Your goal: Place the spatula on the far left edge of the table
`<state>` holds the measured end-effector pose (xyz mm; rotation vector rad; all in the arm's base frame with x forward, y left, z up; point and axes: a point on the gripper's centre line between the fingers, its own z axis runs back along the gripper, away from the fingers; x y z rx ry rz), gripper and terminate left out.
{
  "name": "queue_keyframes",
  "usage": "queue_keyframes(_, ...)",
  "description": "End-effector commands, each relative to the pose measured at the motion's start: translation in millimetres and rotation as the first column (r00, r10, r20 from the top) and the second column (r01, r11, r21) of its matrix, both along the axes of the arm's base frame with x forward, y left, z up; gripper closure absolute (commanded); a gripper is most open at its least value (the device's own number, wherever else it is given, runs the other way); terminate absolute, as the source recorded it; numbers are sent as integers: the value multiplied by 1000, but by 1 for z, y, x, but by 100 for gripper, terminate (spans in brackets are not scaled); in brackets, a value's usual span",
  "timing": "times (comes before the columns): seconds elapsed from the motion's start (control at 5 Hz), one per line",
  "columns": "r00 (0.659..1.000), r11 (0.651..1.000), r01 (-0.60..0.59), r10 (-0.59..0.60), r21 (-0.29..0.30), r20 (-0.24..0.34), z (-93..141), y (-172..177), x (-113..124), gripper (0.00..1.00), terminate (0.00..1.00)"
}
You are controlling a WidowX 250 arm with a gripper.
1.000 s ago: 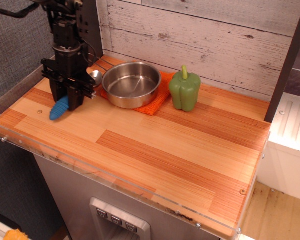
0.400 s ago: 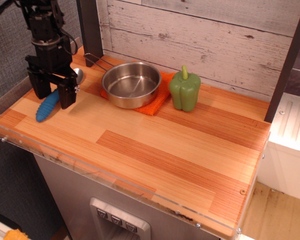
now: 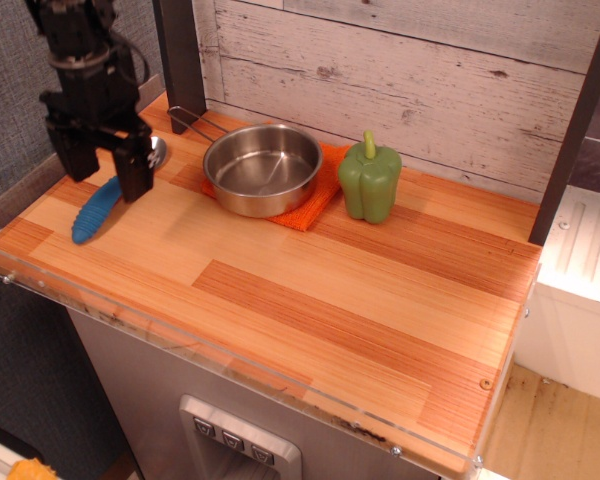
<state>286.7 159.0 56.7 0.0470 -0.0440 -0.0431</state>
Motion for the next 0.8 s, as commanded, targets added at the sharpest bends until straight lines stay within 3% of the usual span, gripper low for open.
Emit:
queue_keyframes(0.0,998,1000,7,-7,15,61,25,-27,-7,0,0)
queue_keyframes(0.4,999,1000,-31,31,4,31,26,-28,-11,0,0)
queue_keyframes(0.6,999,1000,-31,31,4,31,26,-28,-11,0,100)
